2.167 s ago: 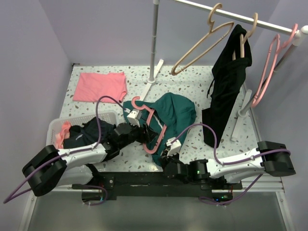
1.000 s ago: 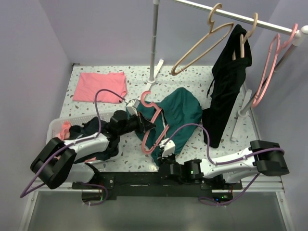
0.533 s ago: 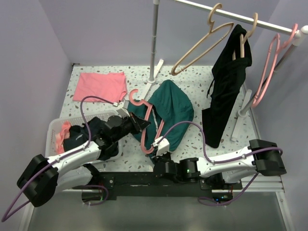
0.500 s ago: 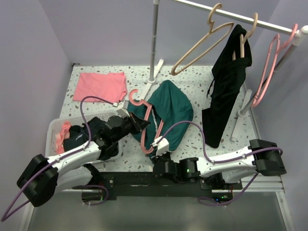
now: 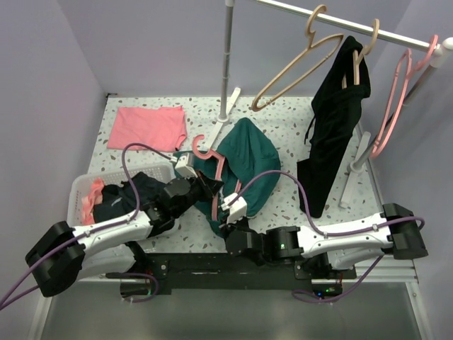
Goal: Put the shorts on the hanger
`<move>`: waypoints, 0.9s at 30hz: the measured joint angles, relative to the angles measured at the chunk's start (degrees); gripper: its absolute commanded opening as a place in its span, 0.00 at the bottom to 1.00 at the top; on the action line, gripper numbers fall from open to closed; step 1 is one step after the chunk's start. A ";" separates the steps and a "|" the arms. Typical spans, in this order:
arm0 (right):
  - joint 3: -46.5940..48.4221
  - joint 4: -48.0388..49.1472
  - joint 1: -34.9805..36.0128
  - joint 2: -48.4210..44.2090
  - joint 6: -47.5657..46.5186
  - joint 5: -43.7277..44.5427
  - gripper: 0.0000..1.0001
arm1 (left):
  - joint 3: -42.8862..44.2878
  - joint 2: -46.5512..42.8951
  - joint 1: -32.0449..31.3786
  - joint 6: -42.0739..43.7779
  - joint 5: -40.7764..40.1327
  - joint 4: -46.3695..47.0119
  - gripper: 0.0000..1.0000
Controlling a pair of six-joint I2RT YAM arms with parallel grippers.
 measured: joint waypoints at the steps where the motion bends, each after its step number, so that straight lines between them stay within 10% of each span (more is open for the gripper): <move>1: 1.22 0.17 0.00 -0.15 -0.52 0.02 0.00 | 0.00 0.35 -0.44 0.28 -0.37 0.09 0.00; 8: 5.99 -1.07 -0.98 -0.55 -3.37 0.66 0.00 | 2.75 1.66 -2.49 4.92 -1.49 -3.65 0.00; 21: 6.03 -5.49 -9.42 -18.88 -6.08 -4.55 0.00 | 35.41 -3.63 -3.13 24.30 3.23 -44.04 0.00; 27: 5.29 -1.29 -9.57 -17.29 -6.91 -10.97 0.38 | 45.40 -3.65 -3.13 30.36 5.35 -58.51 0.00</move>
